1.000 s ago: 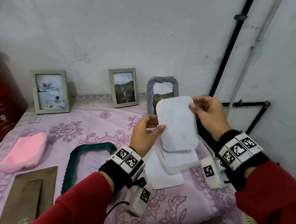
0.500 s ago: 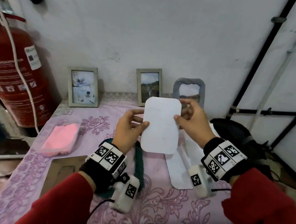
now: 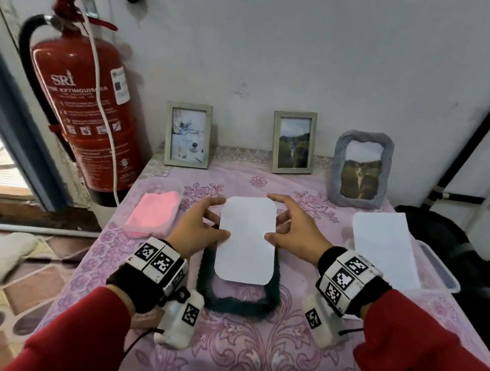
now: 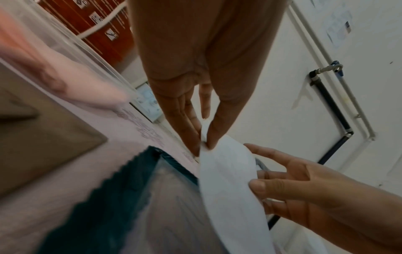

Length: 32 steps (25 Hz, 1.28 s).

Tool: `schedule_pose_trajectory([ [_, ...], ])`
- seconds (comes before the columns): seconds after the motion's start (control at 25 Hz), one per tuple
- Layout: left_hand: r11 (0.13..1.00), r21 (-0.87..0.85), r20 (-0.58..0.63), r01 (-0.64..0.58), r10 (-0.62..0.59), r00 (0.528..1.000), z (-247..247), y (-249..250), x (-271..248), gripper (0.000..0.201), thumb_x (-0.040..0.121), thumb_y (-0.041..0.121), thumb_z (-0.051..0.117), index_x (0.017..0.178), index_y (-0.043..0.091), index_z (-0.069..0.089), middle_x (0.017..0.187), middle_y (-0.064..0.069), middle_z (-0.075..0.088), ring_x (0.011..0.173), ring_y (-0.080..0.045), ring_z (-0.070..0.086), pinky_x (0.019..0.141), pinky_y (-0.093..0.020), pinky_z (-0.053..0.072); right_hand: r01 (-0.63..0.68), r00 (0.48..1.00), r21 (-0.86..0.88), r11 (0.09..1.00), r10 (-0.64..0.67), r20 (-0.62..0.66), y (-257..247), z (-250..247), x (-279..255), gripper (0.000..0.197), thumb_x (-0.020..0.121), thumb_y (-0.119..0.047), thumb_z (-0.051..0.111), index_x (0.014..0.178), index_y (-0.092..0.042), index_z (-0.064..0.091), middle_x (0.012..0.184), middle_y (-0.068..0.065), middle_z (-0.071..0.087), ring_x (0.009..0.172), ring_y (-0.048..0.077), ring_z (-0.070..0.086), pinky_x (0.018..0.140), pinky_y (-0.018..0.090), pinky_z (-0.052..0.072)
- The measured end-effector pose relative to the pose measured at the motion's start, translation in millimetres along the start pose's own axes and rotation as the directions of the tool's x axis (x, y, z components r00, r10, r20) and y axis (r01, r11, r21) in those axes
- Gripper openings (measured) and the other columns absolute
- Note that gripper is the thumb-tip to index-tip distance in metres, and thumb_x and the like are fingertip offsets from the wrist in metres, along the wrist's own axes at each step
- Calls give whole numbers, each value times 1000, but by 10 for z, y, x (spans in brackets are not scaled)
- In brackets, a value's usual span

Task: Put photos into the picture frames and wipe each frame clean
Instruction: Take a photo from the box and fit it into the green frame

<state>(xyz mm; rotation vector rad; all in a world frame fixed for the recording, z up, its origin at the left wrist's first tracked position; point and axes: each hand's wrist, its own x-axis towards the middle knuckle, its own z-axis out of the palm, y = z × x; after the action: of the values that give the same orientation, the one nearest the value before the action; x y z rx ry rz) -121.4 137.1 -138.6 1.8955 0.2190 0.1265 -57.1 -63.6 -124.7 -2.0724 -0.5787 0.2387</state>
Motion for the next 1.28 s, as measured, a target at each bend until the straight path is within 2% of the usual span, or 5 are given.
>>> schedule_pose_trajectory([
  [0.36, 985, 162, 74, 54, -67, 995, -64, -171, -45, 65, 75, -2, 71, 133, 10, 45, 80, 4, 51, 64, -9, 51, 66, -18, 46, -67, 994, -109, 992, 76, 80, 105, 191, -5, 78, 73, -5, 74, 139, -19, 37, 73, -7, 54, 63, 2, 53, 59, 11, 43],
  [0.56, 978, 198, 110, 71, -95, 989, 4, -263, -64, 66, 73, -4, 73, 132, 3, 44, 81, 1, 50, 64, -8, 47, 60, -9, 44, -109, 988, -186, 976, 127, 90, 184, 235, -11, 82, 70, -11, 79, 140, -14, 36, 83, -8, 51, 82, 12, 52, 78, 22, 41],
  [0.76, 952, 296, 90, 79, -110, 990, 32, -289, -44, 63, 72, 1, 75, 129, 0, 48, 97, -8, 47, 71, -13, 46, 64, -13, 42, -91, 991, -251, 964, 114, 76, 176, 305, 5, 76, 70, -9, 78, 137, -7, 42, 102, 9, 55, 88, 18, 52, 77, 23, 41],
  [0.96, 870, 478, 9, 125, -147, 989, 4, -332, -47, 64, 72, 23, 78, 129, 13, 52, 121, -14, 41, 111, -27, 49, 102, -33, 41, -114, 982, -283, 952, 152, 115, 208, 306, 0, 60, 71, -15, 77, 126, -7, 53, 115, 17, 54, 89, 19, 47, 78, 23, 39],
  [1.28, 916, 373, 85, 145, -190, 978, -30, -371, -75, 55, 77, 19, 75, 128, 12, 54, 127, -19, 48, 114, -25, 52, 103, -31, 41, -160, 984, -233, 959, 175, 44, 245, 269, -53, 47, 73, -13, 78, 115, 2, 62, 108, 16, 66, 81, 15, 56, 73, 17, 41],
])
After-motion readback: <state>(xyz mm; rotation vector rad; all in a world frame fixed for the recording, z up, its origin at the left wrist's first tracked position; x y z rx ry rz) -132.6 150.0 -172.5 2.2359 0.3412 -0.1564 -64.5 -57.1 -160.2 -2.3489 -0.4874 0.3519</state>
